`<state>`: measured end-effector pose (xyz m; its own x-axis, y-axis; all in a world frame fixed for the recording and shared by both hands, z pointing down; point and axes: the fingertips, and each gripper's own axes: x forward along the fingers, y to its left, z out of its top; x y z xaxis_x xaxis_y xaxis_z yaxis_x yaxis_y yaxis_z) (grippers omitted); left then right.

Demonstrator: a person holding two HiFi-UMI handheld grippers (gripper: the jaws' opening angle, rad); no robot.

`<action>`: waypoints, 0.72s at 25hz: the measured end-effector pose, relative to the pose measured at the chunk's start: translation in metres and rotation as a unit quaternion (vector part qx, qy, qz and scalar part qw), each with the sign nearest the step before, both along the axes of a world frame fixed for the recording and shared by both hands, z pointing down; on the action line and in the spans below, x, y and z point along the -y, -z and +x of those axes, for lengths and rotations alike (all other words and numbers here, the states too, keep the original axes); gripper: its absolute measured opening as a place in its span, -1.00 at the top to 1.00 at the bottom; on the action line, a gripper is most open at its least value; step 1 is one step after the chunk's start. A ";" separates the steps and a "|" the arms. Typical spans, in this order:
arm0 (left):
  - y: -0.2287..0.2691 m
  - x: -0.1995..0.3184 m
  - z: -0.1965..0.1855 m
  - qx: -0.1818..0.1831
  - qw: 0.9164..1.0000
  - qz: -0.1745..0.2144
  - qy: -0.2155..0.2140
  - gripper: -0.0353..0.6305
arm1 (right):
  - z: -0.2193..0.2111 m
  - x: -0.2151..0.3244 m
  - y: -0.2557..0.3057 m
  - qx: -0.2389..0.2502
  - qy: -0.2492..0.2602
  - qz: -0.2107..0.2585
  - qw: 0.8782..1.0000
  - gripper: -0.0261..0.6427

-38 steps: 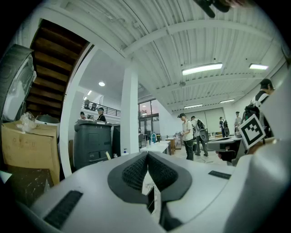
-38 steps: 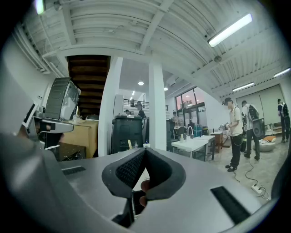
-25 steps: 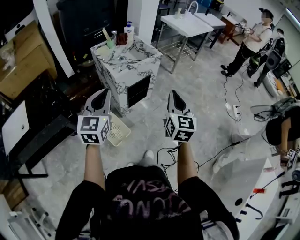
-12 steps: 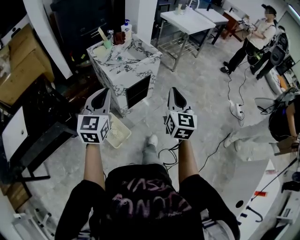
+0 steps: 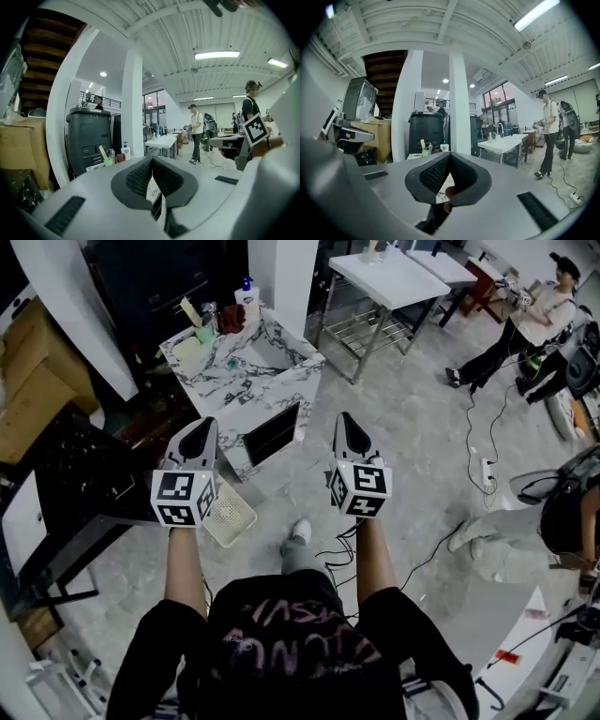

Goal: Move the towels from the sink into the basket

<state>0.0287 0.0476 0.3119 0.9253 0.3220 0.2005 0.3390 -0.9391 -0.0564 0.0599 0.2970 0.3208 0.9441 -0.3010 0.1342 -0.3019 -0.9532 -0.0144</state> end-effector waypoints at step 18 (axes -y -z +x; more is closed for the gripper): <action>0.016 -0.033 0.132 0.001 0.997 0.009 0.071 0.85 | 0.163 -0.015 0.002 0.007 0.082 0.014 0.996 0.88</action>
